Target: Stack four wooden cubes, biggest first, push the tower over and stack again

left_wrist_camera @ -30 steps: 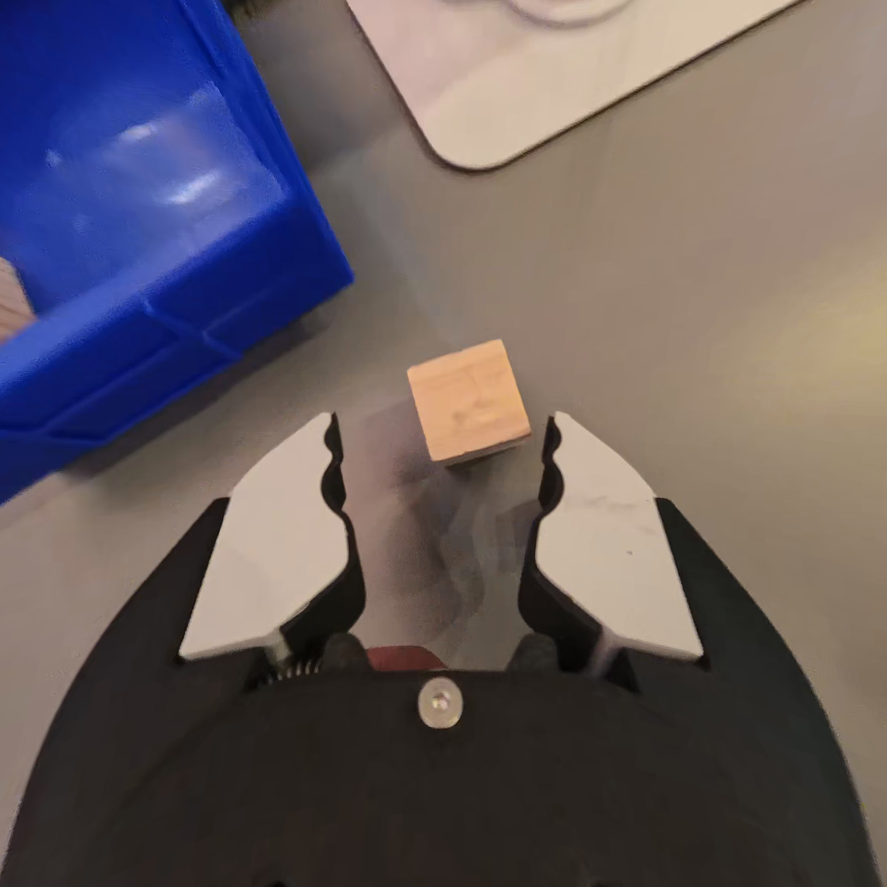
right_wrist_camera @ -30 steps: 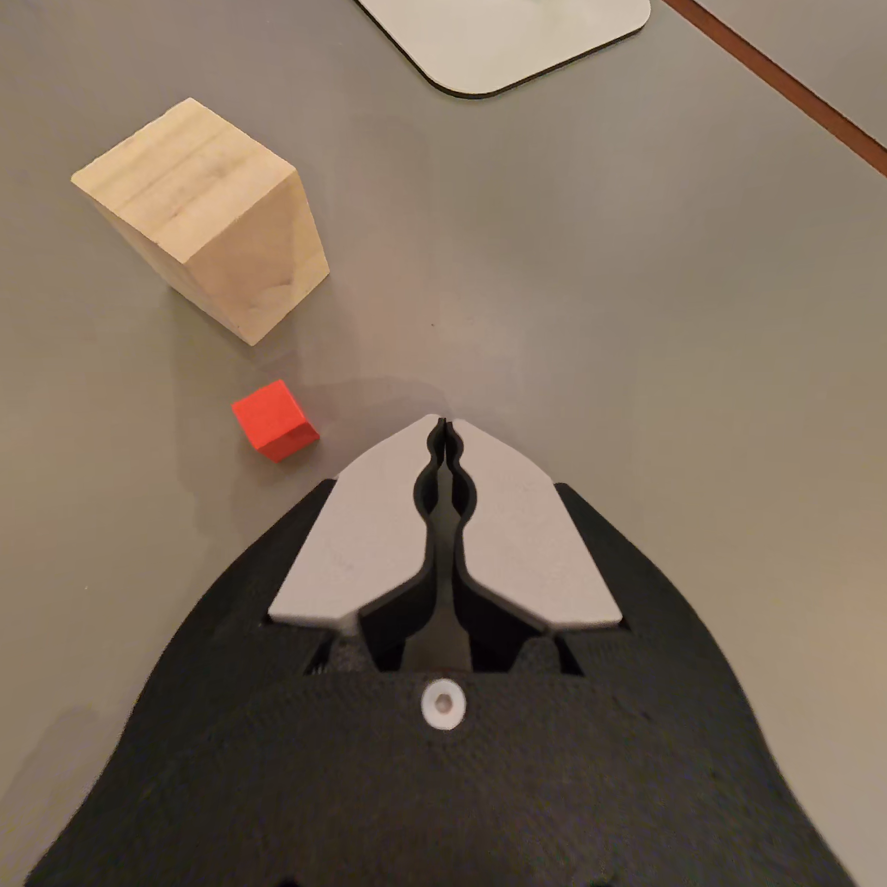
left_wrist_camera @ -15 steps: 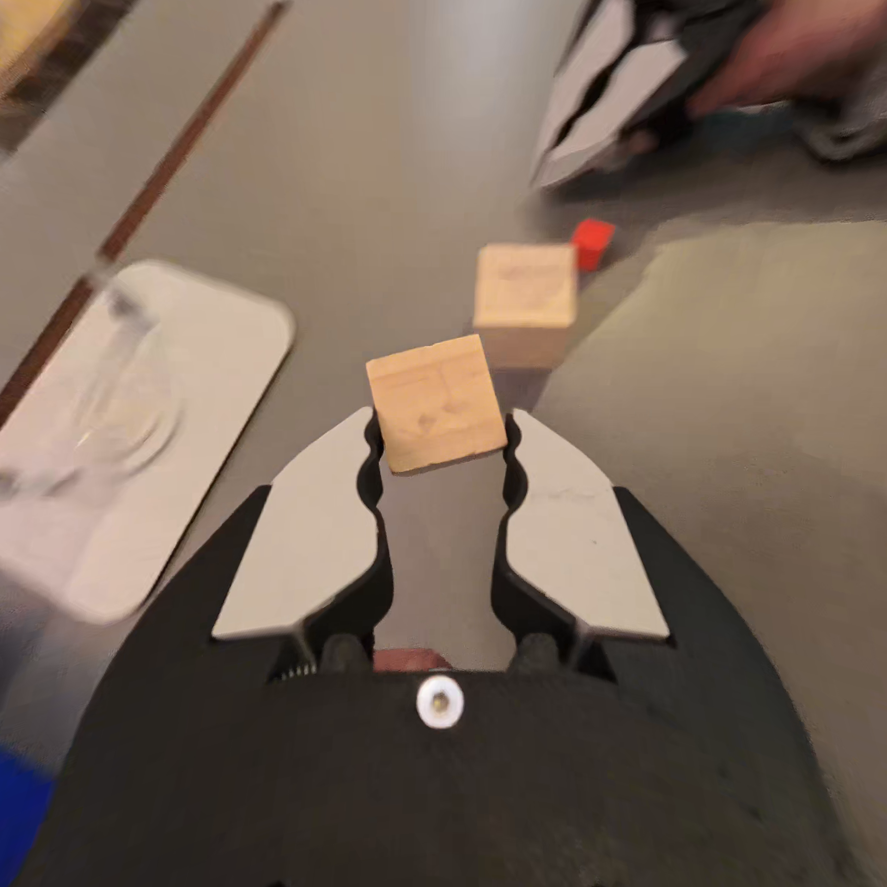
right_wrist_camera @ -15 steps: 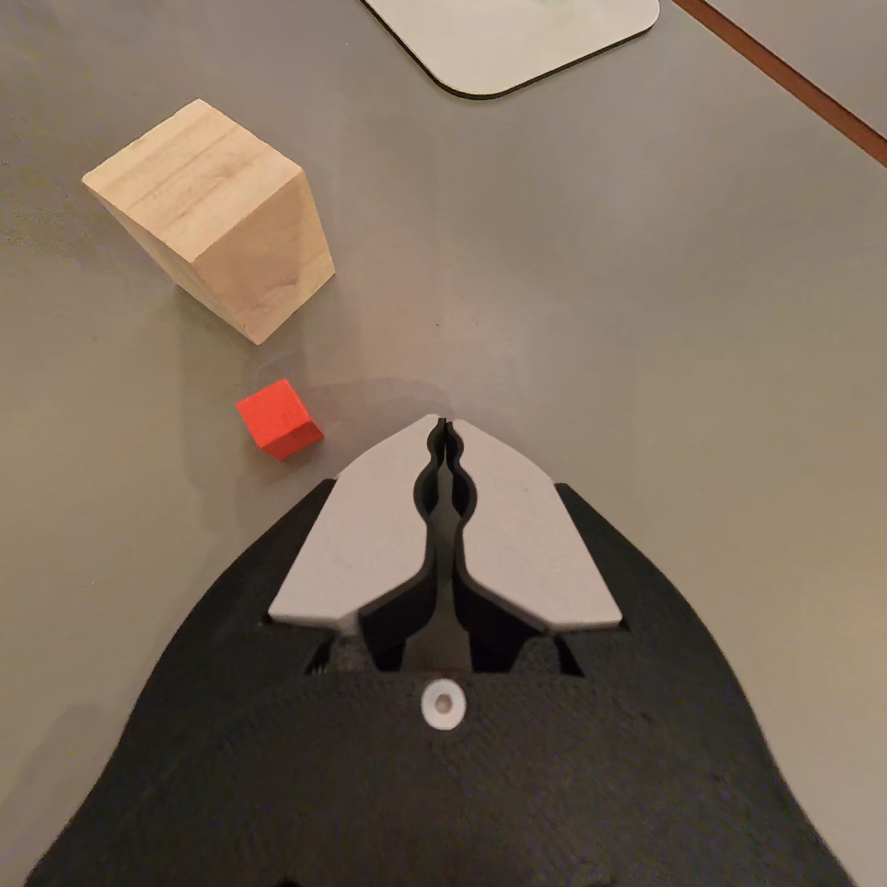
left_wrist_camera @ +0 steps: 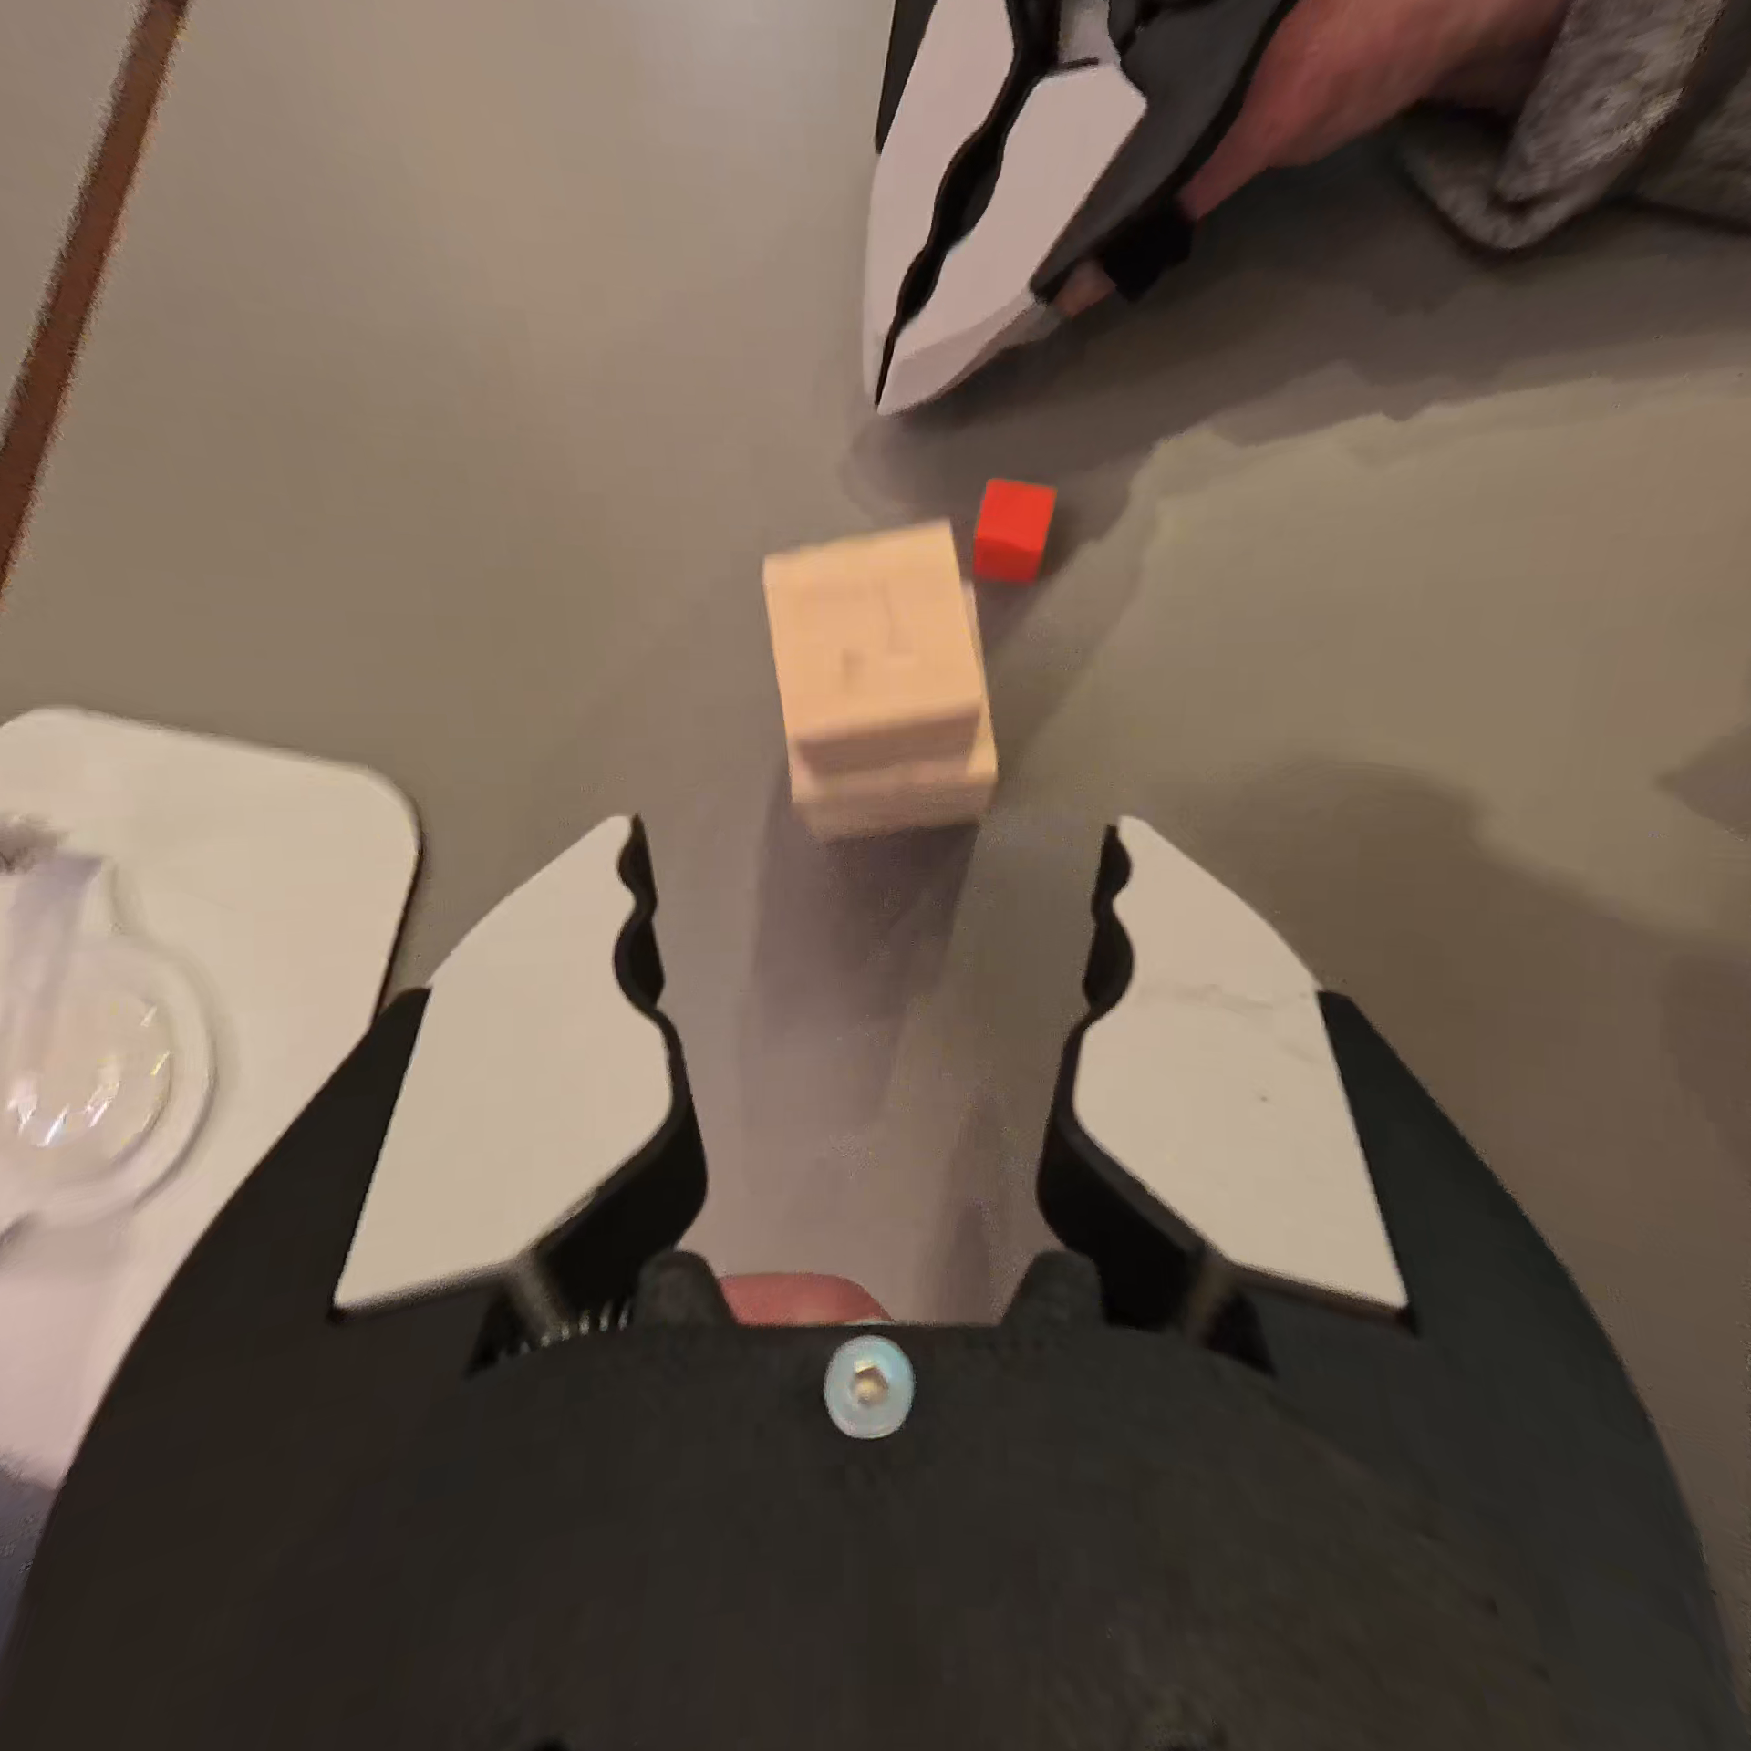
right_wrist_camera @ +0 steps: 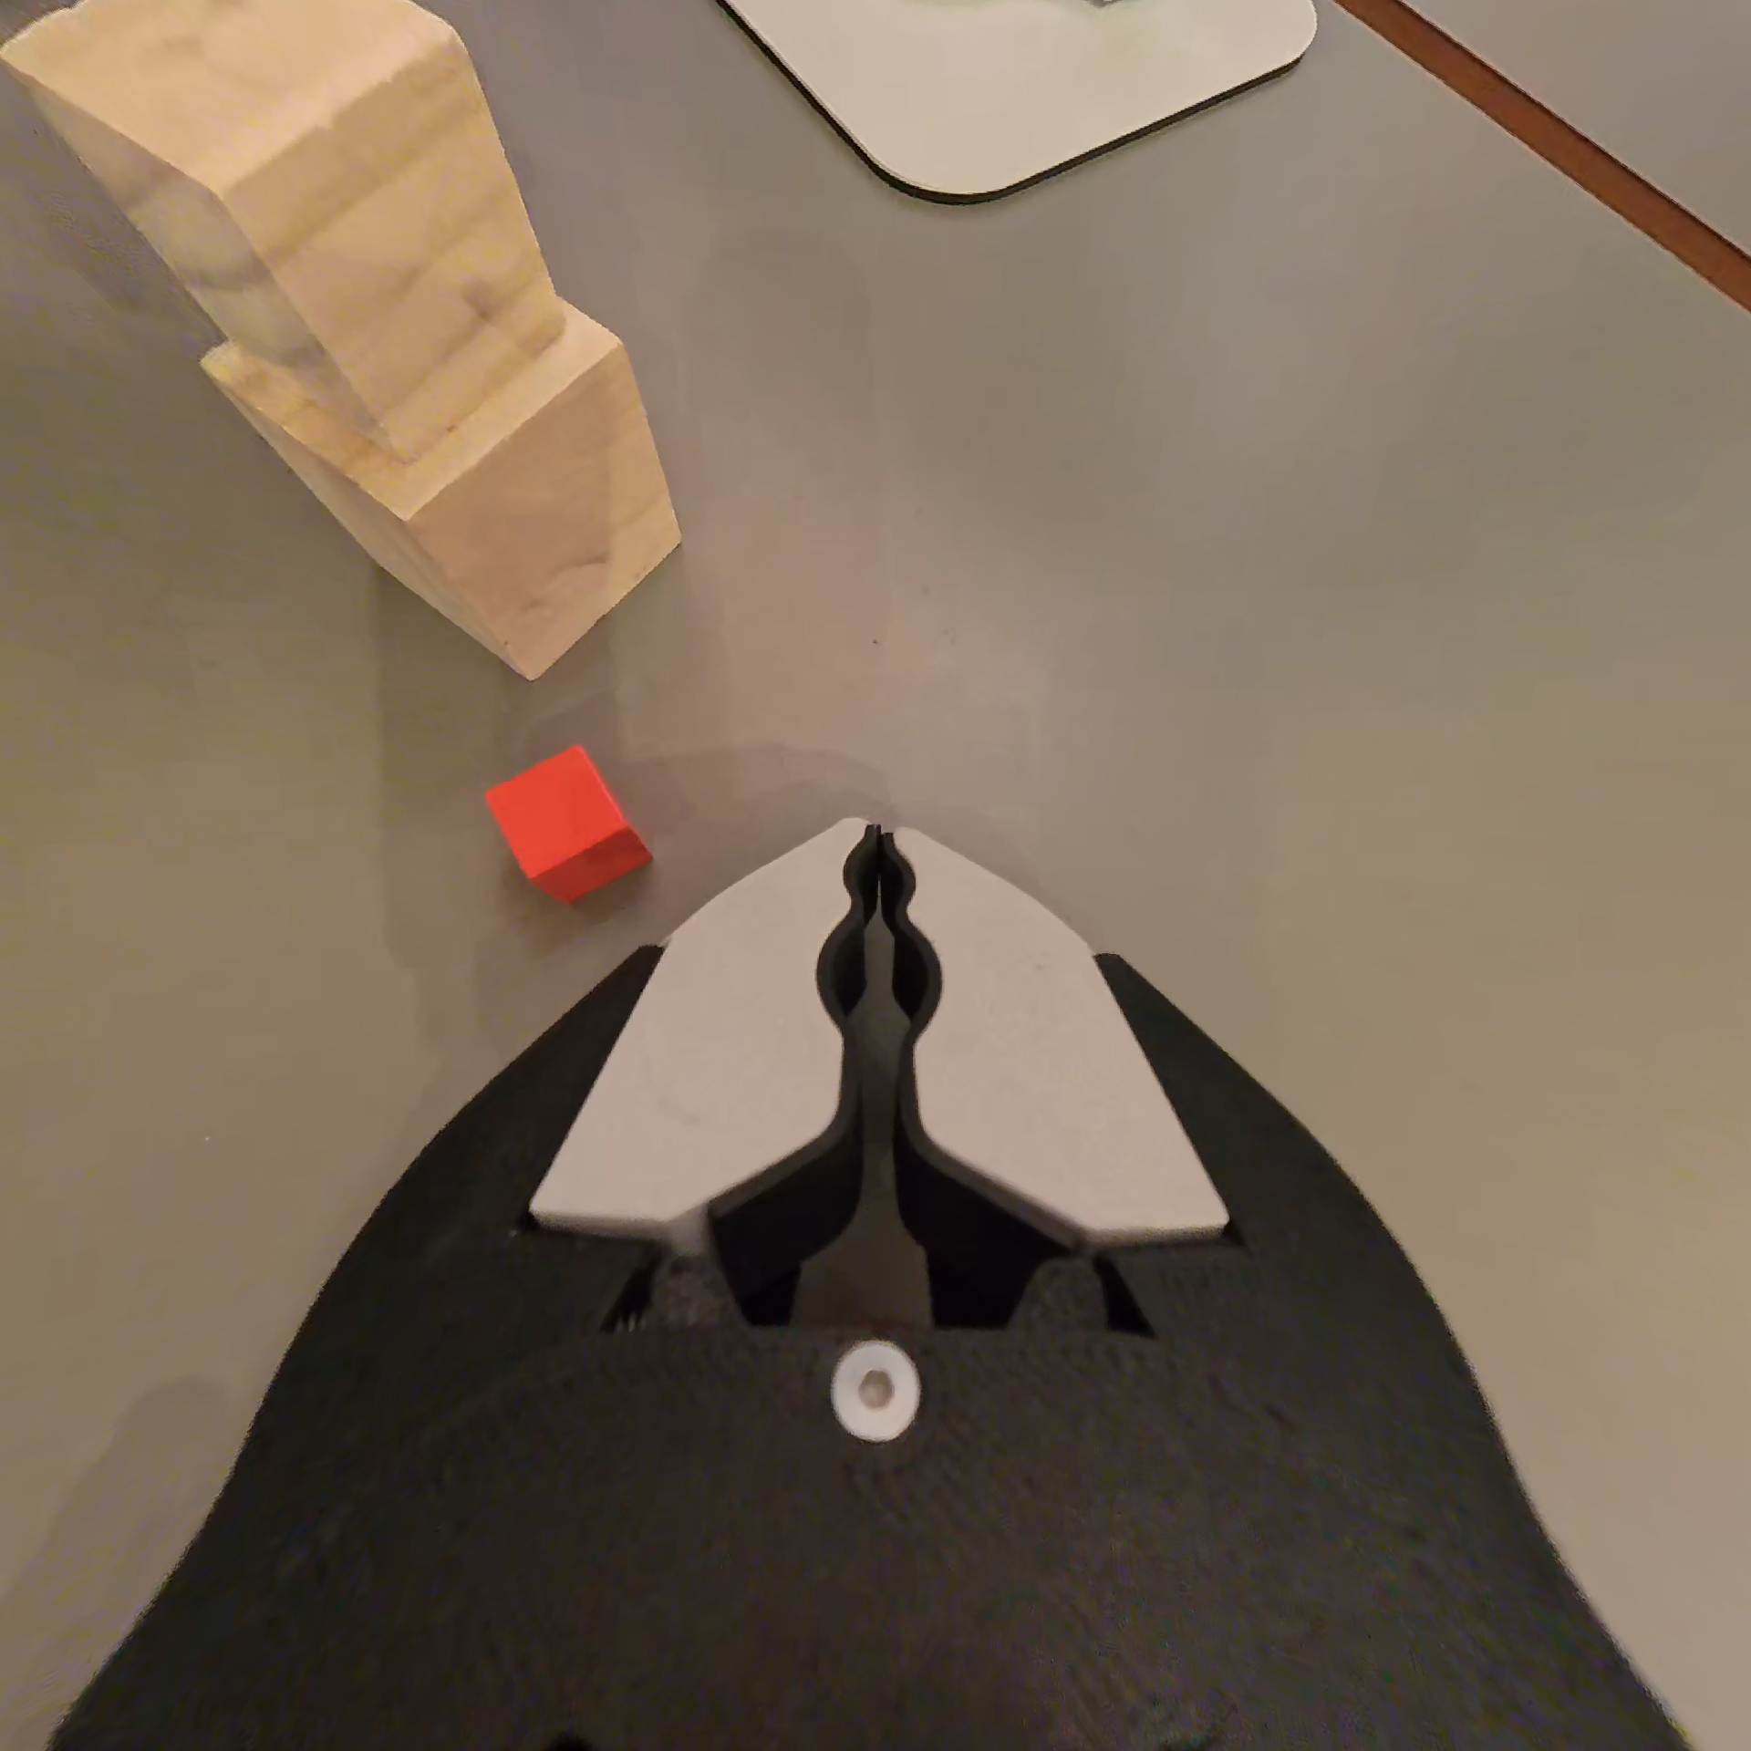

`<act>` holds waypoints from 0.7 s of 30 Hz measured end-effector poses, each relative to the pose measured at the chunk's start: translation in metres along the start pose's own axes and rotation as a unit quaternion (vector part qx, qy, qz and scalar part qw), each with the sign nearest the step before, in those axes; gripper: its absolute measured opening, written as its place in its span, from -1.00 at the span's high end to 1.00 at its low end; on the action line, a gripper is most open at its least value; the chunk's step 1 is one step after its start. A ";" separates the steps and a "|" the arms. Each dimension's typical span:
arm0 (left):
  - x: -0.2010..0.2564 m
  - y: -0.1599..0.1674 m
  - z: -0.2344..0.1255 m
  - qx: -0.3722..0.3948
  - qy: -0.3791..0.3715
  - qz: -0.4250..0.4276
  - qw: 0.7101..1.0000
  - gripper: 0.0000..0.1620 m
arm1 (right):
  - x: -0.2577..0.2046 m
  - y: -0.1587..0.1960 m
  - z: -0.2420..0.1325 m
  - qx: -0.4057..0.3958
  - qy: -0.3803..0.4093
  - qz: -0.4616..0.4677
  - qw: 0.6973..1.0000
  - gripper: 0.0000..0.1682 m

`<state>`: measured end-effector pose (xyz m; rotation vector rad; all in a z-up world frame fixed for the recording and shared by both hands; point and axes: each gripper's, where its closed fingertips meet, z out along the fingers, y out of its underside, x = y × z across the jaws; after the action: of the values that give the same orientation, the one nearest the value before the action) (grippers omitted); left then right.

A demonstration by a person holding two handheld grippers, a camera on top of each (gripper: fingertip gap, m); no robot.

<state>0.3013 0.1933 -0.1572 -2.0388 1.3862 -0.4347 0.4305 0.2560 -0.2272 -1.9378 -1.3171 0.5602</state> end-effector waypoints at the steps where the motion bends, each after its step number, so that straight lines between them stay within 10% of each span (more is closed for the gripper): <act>1: -0.002 0.014 -0.017 -0.002 -0.022 0.002 1.000 -0.02 | 0.000 0.000 0.000 0.000 -0.001 0.000 1.000 1.00; 10: -0.013 0.211 -0.130 -0.051 -0.132 -0.158 0.977 0.17 | -0.002 0.002 0.003 -0.012 -0.002 -0.007 1.000 1.00; 16: -0.019 0.233 -0.094 -0.068 -0.136 -0.159 0.976 0.59 | -0.001 0.003 0.004 -0.017 0.008 -0.013 1.000 1.00; 21: -0.021 0.191 -0.082 -0.013 -0.113 -0.152 0.982 0.65 | -0.002 0.003 0.004 -0.016 0.004 -0.013 1.000 1.00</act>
<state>0.1094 0.1396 -0.2203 -2.2531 0.9543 -0.3019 0.4287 0.2552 -0.2320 -1.9446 -1.3507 0.5210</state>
